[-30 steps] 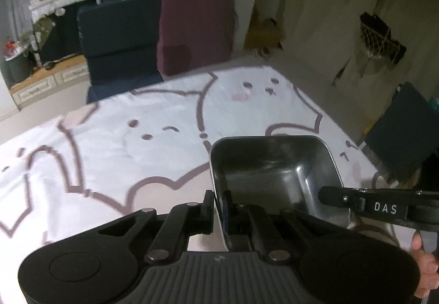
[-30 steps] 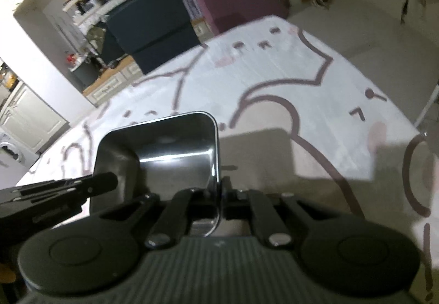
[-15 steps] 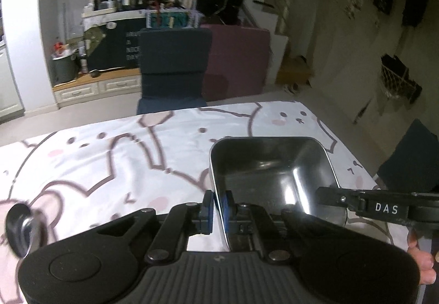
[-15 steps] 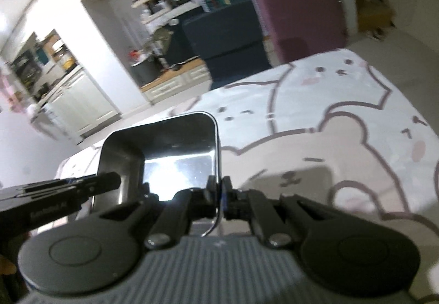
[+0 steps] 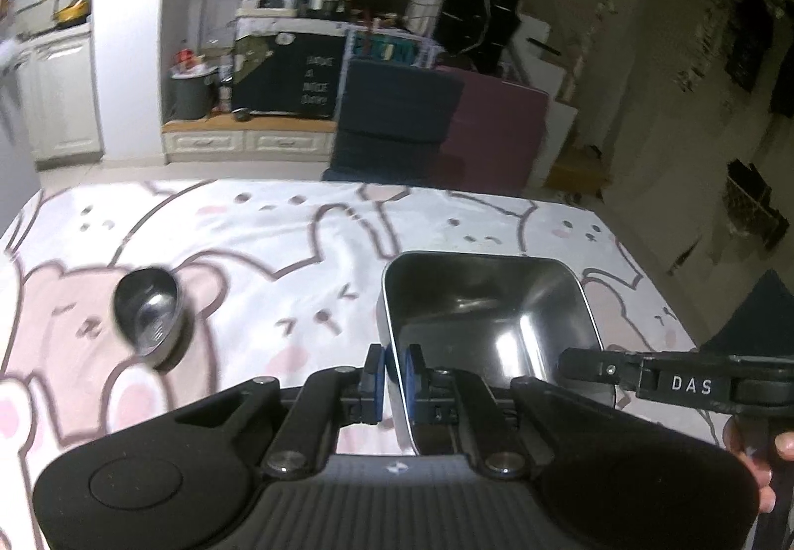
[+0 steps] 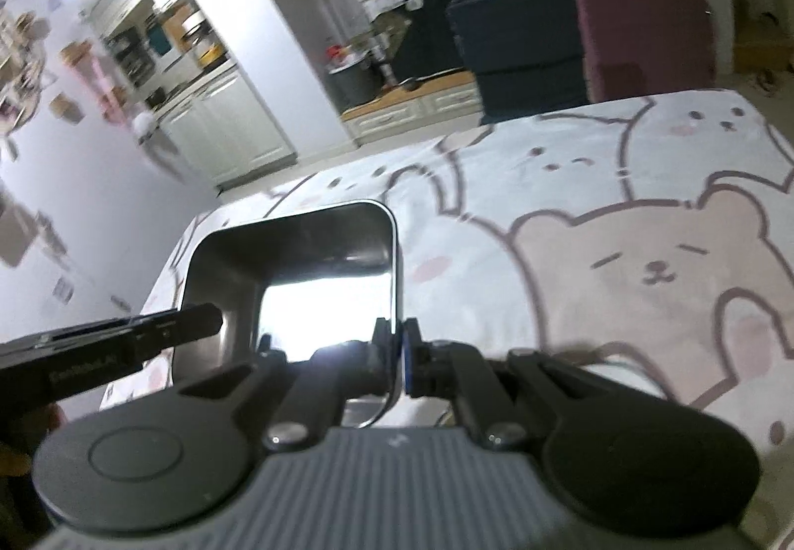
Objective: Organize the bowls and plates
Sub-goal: 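Carry the steel tray with both tools across the sheet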
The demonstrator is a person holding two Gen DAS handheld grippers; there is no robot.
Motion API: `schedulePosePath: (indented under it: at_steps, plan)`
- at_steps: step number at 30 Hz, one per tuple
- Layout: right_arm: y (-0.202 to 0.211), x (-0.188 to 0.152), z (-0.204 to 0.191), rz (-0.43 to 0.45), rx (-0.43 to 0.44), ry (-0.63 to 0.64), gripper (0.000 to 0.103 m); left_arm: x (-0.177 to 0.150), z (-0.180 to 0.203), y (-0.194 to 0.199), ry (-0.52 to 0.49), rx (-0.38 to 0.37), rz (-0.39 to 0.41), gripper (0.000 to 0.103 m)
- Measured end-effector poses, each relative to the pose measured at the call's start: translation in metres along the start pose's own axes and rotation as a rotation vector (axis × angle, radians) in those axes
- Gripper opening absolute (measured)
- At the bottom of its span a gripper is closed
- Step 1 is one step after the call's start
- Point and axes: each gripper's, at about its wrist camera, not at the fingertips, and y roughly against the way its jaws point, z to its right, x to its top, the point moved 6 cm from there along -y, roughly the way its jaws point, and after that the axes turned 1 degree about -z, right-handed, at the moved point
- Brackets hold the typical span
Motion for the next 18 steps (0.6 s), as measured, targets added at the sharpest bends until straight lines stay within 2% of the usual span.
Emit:
schedulePosePath:
  at_steps: [10,18]
  plan:
    - [-0.033,-0.032,-0.058,-0.104,0.055,0.112,0.009,-0.041,-0.066,0.018,0.114,0.073,-0.032,0.008]
    - [-0.057,-0.066,-0.094,-0.191,0.068,0.181,0.013,-0.073,-0.096,0.005,0.109,0.123,-0.117,0.008]
